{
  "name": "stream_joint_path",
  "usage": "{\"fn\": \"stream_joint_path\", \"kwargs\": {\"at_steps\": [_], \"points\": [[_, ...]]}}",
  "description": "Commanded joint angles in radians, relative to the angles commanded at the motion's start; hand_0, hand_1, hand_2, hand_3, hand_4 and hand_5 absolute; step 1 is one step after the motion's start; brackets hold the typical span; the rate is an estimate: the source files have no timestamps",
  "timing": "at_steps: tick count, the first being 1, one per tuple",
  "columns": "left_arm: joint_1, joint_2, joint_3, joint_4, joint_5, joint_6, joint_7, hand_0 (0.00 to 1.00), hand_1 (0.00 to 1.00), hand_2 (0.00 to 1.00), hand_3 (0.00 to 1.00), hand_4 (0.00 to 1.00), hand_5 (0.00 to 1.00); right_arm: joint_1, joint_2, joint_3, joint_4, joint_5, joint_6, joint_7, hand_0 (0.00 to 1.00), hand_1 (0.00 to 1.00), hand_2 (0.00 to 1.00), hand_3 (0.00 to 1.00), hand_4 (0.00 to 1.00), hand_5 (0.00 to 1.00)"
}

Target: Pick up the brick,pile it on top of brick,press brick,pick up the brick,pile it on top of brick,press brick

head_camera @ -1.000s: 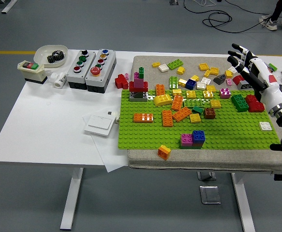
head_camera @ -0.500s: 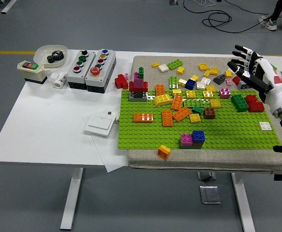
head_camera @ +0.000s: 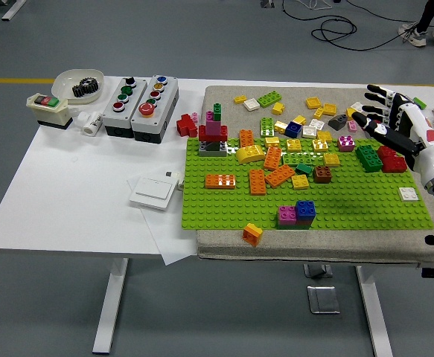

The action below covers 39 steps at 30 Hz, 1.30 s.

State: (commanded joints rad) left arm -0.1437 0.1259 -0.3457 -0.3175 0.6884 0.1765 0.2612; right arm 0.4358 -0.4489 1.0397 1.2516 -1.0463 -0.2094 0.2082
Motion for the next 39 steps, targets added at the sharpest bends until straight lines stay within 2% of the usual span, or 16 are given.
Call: {"fn": "stream_joint_path", "kwargs": {"at_steps": [5,12,13,18,19,23,24,25,33,39], "points": [[-0.001,0.001,-0.007,0.000,0.012,-0.003,0.003,0.698,0.719,0.745,0.608,0.713,0.679,-0.016,-0.023,0.008,0.015,-0.135,0.009,0.019,0.787,0.765,0.828,0.860,0.998,0.536],[-0.004,0.003,-0.012,0.001,0.023,-0.005,0.005,0.698,0.718,0.745,0.607,0.713,0.678,-0.055,-0.067,0.032,0.057,-0.396,0.033,0.022,0.814,0.771,0.808,0.838,0.998,0.541],[-0.003,0.004,-0.013,0.001,0.024,-0.006,0.005,0.698,0.718,0.745,0.607,0.713,0.678,-0.063,-0.072,0.038,0.065,-0.431,0.036,0.012,0.827,0.771,0.790,0.786,0.998,0.786],[-0.005,0.006,-0.016,0.000,0.032,-0.008,0.007,0.698,0.718,0.745,0.607,0.713,0.678,-0.100,-0.092,0.068,0.110,-0.603,0.072,-0.040,0.827,0.771,0.790,0.786,0.998,0.786],[-0.006,0.006,-0.016,0.000,0.034,-0.008,0.008,0.698,0.718,0.745,0.608,0.713,0.677,-0.106,-0.096,0.071,0.118,-0.632,0.078,-0.048,0.830,0.770,0.785,0.770,0.998,0.944],[-0.007,0.009,-0.021,-0.001,0.042,-0.010,0.009,0.698,0.718,0.745,0.608,0.713,0.677,-0.138,-0.111,0.079,0.161,-0.750,0.112,-0.095,0.830,0.770,0.785,0.770,0.998,0.944],[-0.007,0.009,-0.022,-0.001,0.043,-0.010,0.010,0.698,0.718,0.745,0.608,0.713,0.677,-0.142,-0.112,0.080,0.165,-0.764,0.114,-0.100,0.830,0.770,0.785,0.770,0.998,0.944],[-0.007,0.010,-0.024,-0.001,0.048,-0.012,0.011,0.698,0.717,0.745,0.607,0.713,0.677,-0.151,-0.112,0.081,0.174,-0.782,0.121,-0.110,0.834,0.769,0.785,0.772,0.998,0.985],[-0.008,0.012,-0.024,-0.002,0.054,-0.014,0.011,0.698,0.718,0.745,0.607,0.713,0.678,-0.190,-0.112,0.089,0.195,-0.819,0.144,-0.127,0.832,0.766,0.785,0.772,0.998,0.998],[-0.008,0.009,-0.014,0.000,0.037,-0.010,0.005,0.698,0.717,0.745,0.607,0.713,0.679,-0.189,-0.117,0.085,0.195,-0.826,0.155,-0.124,0.829,0.766,0.785,0.769,0.998,0.998]]}}
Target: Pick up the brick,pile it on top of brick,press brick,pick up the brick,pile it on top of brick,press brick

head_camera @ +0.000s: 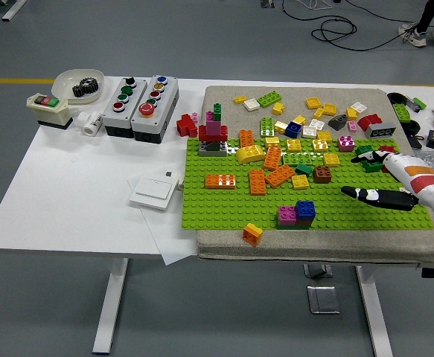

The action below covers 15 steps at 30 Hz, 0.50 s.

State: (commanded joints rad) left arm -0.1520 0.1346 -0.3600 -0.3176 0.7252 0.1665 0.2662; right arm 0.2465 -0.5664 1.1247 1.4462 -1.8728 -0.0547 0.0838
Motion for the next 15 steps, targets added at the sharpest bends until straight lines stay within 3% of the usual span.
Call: {"fn": "stream_joint_path", "kwargs": {"at_steps": [15], "points": [[-0.004,-0.009,0.034,0.006,-0.065,0.016,-0.020,0.698,0.717,0.746,0.607,0.714,0.680,0.019,-0.009,-0.016,-0.001,-0.008,0.010,0.002,0.830,0.762,0.779,0.762,0.998,0.998]]}}
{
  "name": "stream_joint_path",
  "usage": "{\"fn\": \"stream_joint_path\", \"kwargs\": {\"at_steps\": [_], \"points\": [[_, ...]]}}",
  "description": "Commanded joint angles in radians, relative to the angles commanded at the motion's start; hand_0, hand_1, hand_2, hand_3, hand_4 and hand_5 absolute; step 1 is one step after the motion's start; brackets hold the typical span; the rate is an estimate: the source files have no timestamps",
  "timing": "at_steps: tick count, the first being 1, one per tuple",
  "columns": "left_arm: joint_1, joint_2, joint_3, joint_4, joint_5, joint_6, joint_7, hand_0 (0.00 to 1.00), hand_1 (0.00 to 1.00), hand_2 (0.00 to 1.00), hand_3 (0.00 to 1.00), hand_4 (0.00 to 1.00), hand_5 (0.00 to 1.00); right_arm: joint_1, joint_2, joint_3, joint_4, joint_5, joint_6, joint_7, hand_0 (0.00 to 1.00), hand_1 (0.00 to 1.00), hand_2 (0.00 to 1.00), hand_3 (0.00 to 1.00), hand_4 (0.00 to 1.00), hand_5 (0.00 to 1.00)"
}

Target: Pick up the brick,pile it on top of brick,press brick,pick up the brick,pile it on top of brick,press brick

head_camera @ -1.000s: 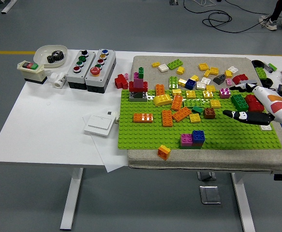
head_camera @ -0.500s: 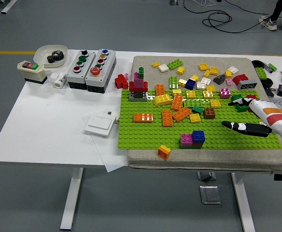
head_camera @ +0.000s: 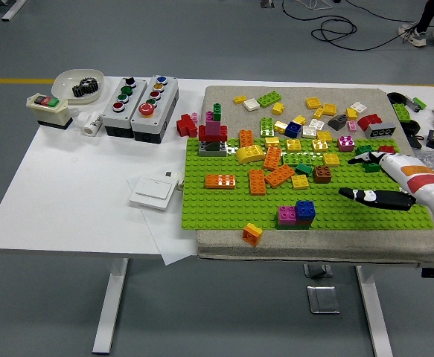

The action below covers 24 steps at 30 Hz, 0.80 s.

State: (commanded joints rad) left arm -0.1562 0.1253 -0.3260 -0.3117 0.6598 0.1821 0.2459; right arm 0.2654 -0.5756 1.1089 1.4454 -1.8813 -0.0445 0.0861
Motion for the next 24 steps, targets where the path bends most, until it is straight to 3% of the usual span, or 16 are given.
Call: {"fn": "stream_joint_path", "kwargs": {"at_steps": [10,24], "points": [[-0.001,-0.003,0.019,0.004,-0.039,0.008,-0.012,0.698,0.717,0.747,0.607,0.713,0.681,0.004,0.003,-0.001,-0.005,0.005,-0.005,-0.001,0.830,0.757,0.776,0.760,0.998,0.983],[-0.002,0.000,0.012,0.007,-0.025,0.006,-0.010,0.698,0.717,0.748,0.607,0.713,0.680,0.004,0.001,0.002,-0.002,0.006,0.001,0.001,0.831,0.755,0.774,0.759,0.998,0.936]]}}
